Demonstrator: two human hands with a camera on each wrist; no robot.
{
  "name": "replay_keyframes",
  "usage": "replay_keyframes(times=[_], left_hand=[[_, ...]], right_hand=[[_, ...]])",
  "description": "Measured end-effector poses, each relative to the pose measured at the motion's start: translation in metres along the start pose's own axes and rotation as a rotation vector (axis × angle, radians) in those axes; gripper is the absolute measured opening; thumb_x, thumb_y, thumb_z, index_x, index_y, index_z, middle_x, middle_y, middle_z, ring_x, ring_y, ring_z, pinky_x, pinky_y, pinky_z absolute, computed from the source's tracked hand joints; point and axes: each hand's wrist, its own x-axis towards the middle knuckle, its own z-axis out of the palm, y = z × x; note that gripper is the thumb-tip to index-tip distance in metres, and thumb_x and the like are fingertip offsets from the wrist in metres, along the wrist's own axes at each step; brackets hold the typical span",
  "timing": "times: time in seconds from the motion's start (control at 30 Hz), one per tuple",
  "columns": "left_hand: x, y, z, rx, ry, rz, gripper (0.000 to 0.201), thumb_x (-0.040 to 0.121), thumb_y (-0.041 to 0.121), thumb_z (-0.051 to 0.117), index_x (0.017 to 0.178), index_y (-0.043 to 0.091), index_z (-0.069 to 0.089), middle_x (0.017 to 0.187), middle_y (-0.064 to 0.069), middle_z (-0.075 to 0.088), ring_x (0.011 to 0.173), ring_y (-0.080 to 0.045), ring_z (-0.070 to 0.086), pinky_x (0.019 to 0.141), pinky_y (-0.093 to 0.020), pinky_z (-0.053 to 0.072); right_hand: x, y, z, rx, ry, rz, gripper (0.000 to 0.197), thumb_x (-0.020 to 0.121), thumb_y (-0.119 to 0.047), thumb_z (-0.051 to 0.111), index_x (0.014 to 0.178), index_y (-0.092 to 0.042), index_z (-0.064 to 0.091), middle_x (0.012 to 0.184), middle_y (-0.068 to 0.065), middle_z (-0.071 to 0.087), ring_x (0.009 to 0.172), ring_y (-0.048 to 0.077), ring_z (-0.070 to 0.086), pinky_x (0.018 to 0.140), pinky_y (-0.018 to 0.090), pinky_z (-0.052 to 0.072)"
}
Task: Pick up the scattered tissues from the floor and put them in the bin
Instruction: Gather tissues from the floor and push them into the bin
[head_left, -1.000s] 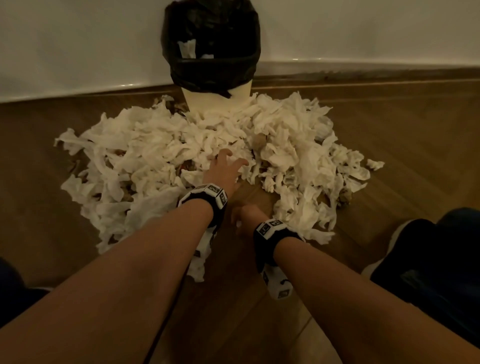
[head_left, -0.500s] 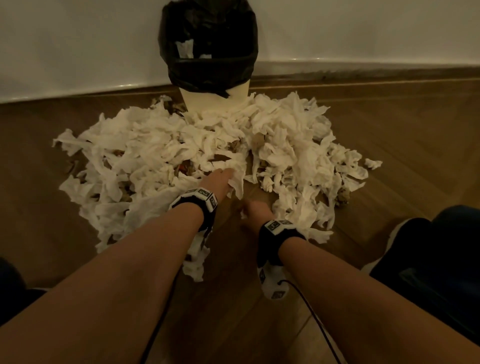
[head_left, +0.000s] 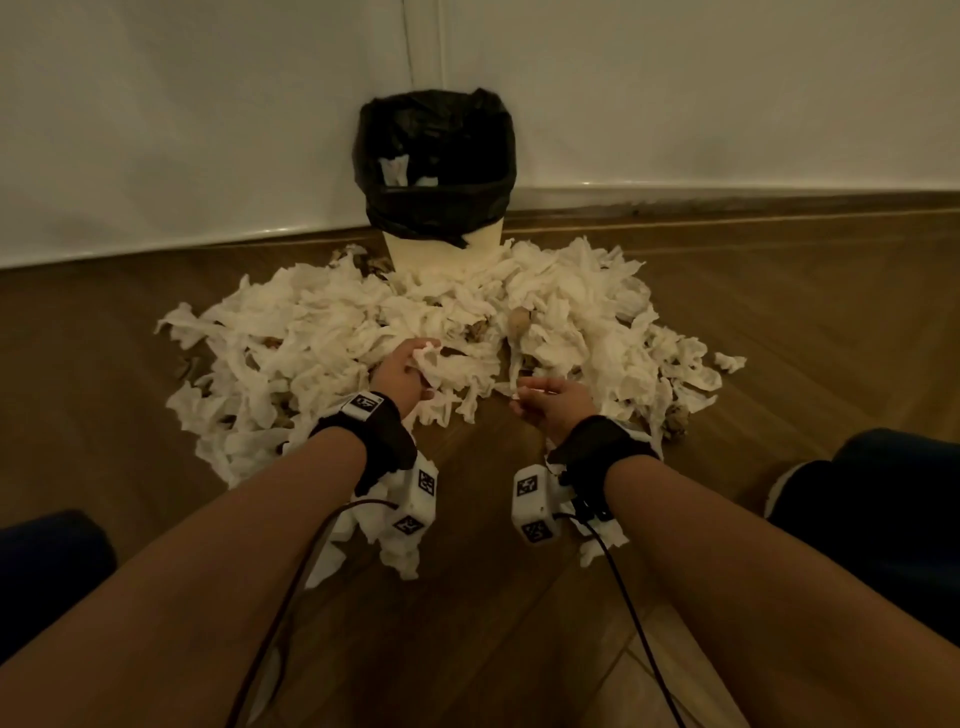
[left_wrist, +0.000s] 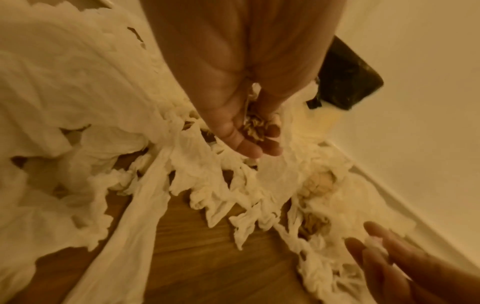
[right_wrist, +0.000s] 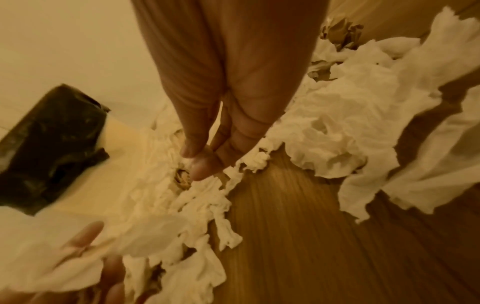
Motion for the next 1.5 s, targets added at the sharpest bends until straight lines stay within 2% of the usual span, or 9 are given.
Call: replay_keyframes(times=[0.1,0.17,0.33,0.4,0.5,0.7,0.83,1.1,1.5], left_hand=[[-0.005,0.017,-0.002,-0.110,0.046,-0.070,0.039,0.095,-0.008,0.030,0.130,-0.004,0.044,0.098,-0.019,0.056,0.060,-0.019,0.053,0.043,-0.020,0.046],[-0.004,0.025,-0.005,-0.164,0.047,-0.127,0.041,0.095,-0.001,0.034,0.135,-0.005,0.036,0.087,-0.019,0.054,0.053,-0.019,0.046,0.047,-0.027,0.041],[-0.011,0.043,-0.018,0.094,0.020,-0.052,0.086,0.084,0.041,0.066,0.148,0.010,0.019,0.141,-0.010,0.041,0.107,-0.029,0.056,0.083,-0.037,0.050],[-0.012,0.047,-0.023,0.285,0.050,0.042,0.071,0.087,0.027,0.064,0.144,0.007,0.026,0.143,-0.013,0.040,0.116,-0.031,0.052,0.093,-0.042,0.049],[-0.014,0.058,-0.029,0.260,0.028,0.078,0.037,0.097,0.014,0.046,0.132,0.004,0.037,0.132,-0.019,0.048,0.103,-0.034,0.060,0.077,-0.039,0.054],[-0.010,0.095,-0.038,0.315,0.074,0.140,0.038,0.101,0.019,0.035,0.132,-0.002,0.042,0.130,-0.022,0.050,0.114,-0.036,0.054,0.092,-0.038,0.047],[0.004,0.123,-0.045,0.310,0.102,0.199,0.039,0.101,0.015,0.035,0.137,0.002,0.039,0.135,-0.020,0.047,0.120,-0.035,0.049,0.100,-0.039,0.042],[0.039,0.186,-0.059,0.382,0.194,0.378,0.029,0.090,0.000,0.041,0.114,0.009,0.054,0.120,-0.014,0.056,0.110,-0.033,0.053,0.087,-0.031,0.042],[0.108,0.255,-0.045,-0.135,0.216,0.147,0.067,0.086,-0.006,0.043,0.147,0.008,0.020,0.148,-0.014,0.013,0.134,-0.033,0.026,0.110,-0.036,0.032]], right_hand=[[-0.008,-0.015,0.005,0.089,-0.027,-0.028,0.027,0.090,0.011,0.049,0.116,0.016,0.055,0.079,0.013,0.058,0.058,0.019,0.061,0.054,0.019,0.056],[-0.012,-0.023,0.008,0.116,-0.038,-0.044,0.028,0.089,0.012,0.050,0.116,0.017,0.055,0.079,0.013,0.059,0.054,0.016,0.063,0.052,0.018,0.056],[-0.024,-0.047,0.015,0.116,-0.098,-0.078,0.029,0.089,0.012,0.050,0.117,0.019,0.053,0.083,0.017,0.061,0.065,0.020,0.069,0.057,0.017,0.056],[-0.029,-0.061,0.018,0.110,-0.120,-0.092,0.029,0.091,0.011,0.048,0.119,0.018,0.051,0.099,0.024,0.062,0.099,0.035,0.065,0.073,0.020,0.057],[-0.035,-0.084,0.026,0.102,-0.157,-0.120,0.032,0.093,0.007,0.046,0.123,0.017,0.049,0.126,0.032,0.052,0.121,0.038,0.052,0.096,0.029,0.045],[-0.037,-0.133,0.046,0.064,-0.163,-0.210,0.033,0.093,0.008,0.046,0.124,0.019,0.045,0.127,0.035,0.050,0.118,0.042,0.053,0.095,0.033,0.048],[-0.026,-0.166,0.061,0.080,-0.151,-0.295,0.031,0.091,0.011,0.047,0.121,0.021,0.047,0.098,0.025,0.060,0.096,0.038,0.059,0.086,0.030,0.050],[0.006,-0.222,0.090,-0.155,0.112,-0.552,0.008,0.088,-0.003,0.061,0.089,-0.006,0.069,0.068,0.004,0.063,0.059,0.012,0.058,0.058,0.023,0.051],[0.058,-0.265,0.121,-0.666,0.163,-0.700,0.024,0.090,-0.012,0.054,0.104,-0.007,0.072,0.108,0.013,0.070,0.101,0.028,0.064,0.094,0.036,0.050]])
